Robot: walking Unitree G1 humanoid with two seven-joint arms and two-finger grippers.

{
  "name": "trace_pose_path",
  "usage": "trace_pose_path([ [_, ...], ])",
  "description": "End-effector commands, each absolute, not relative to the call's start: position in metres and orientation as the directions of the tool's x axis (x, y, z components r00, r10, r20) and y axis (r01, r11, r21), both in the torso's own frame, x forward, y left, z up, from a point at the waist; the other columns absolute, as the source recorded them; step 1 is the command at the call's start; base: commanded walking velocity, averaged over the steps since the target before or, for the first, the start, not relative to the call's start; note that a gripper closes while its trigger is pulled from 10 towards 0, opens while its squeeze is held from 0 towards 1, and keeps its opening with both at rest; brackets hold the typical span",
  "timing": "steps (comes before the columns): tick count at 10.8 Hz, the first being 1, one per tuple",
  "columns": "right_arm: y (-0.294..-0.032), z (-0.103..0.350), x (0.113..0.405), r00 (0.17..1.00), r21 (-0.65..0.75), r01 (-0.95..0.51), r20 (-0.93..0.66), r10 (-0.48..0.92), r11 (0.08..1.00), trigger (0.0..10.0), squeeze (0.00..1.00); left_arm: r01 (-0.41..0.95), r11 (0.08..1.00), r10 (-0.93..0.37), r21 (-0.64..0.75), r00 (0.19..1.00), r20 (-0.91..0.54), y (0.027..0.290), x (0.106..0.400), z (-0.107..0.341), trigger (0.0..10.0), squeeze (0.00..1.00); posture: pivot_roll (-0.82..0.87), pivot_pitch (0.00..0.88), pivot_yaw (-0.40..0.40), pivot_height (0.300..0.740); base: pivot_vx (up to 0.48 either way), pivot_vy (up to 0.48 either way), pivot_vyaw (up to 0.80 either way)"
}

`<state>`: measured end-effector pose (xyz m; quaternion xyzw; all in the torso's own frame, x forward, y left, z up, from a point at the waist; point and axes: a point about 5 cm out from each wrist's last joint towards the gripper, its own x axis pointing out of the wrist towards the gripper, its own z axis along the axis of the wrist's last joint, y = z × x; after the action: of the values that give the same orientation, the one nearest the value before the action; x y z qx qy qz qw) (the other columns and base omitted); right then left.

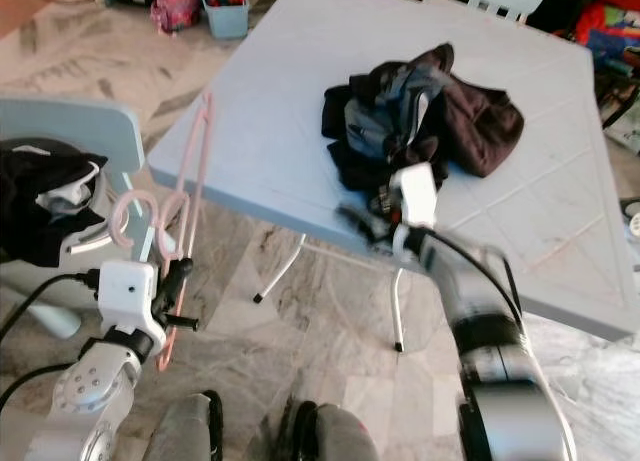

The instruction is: Hang hanger

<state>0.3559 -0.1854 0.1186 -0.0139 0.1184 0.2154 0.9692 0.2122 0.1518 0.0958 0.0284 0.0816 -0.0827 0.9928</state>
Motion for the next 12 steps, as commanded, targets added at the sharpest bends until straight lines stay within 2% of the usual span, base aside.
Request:
trace_pose_path([
  [1, -0.204, 0.109, 0.358, 0.929, -0.036, -0.267, -0.276, 0.247, 0.963, 10.0, 0.00, 0.173, 0.984, -0.164, 0.041, 0.973, -0.160, 0.150, 0.211, 0.100, 10.0, 0.00, 0.07, 0.232, -0.117, 0.740, 0.000, 0.000, 0.00],
  [2, -0.222, 0.128, 0.371, 0.977, -0.098, -0.046, -0.210, 0.025, 0.994, 10.0, 0.00, 0.169, 0.985, -0.160, 0.045, 0.974, -0.158, 0.150, 0.214, 0.102, 10.0, 0.00, 0.08, 0.232, -0.118, 0.740, 0.000, 0.000, 0.00],
  [3, -0.233, 0.139, 0.375, 0.984, -0.109, 0.053, -0.166, -0.071, 0.993, 10.0, 0.00, 0.160, 0.986, -0.151, 0.048, 0.976, -0.155, 0.151, 0.216, 0.102, 10.0, 0.00, 0.08, 0.227, -0.121, 0.740, 0.000, 0.000, 0.00],
  [4, -0.234, 0.143, 0.377, 0.984, -0.100, 0.073, -0.153, -0.088, 0.992, 10.0, 0.00, 0.158, 0.986, -0.148, 0.050, 0.976, -0.157, 0.151, 0.218, 0.101, 10.0, 0.00, 0.07, 0.221, -0.121, 0.740, 0.000, 0.000, 0.00],
  [5, -0.227, 0.145, 0.375, 0.991, -0.030, 0.002, -0.134, -0.006, 1.000, 10.0, 0.00, 0.163, 0.985, -0.152, 0.052, 0.974, -0.167, 0.147, 0.221, 0.098, 10.0, 0.00, 0.06, 0.195, -0.119, 0.740, 0.000, 0.000, 0.00],
  [7, -0.207, 0.128, 0.355, 0.950, 0.003, -0.266, -0.167, 0.262, 0.964, 10.0, 0.00, 0.194, 0.980, -0.183, 0.050, 0.968, -0.171, 0.141, 0.227, 0.097, 10.0, 0.00, 0.04, 0.166, -0.107, 0.740, 0.000, 0.000, 0.00],
  [9, -0.199, 0.109, 0.314, 0.812, -0.002, -0.548, -0.241, 0.532, 0.836, 10.0, 0.00, 0.226, 0.973, -0.214, 0.055, 0.962, -0.171, 0.139, 0.239, 0.098, 10.0, 0.00, 0.02, 0.128, -0.074, 0.740, 0.000, 0.000, 0.00],
  [10, -0.204, 0.112, 0.303, 0.782, -0.016, -0.595, -0.244, 0.574, 0.804, 10.0, 0.00, 0.233, 0.972, -0.225, 0.034, 0.962, -0.156, 0.138, 0.245, 0.101, 10.0, 0.00, 0.01, 0.119, -0.063, 0.740, 0.000, 0.000, 0.00],
  [12, -0.213, 0.128, 0.297, 0.797, -0.047, -0.597, -0.151, 0.585, 0.801, 10.0, 0.00, 0.267, 0.961, -0.253, 0.073, 0.955, -0.157, 0.135, 0.252, 0.100, 10.0, 0.00, 0.00, 0.096, -0.048, 0.740, 0.000, 0.000, 0.00],
])
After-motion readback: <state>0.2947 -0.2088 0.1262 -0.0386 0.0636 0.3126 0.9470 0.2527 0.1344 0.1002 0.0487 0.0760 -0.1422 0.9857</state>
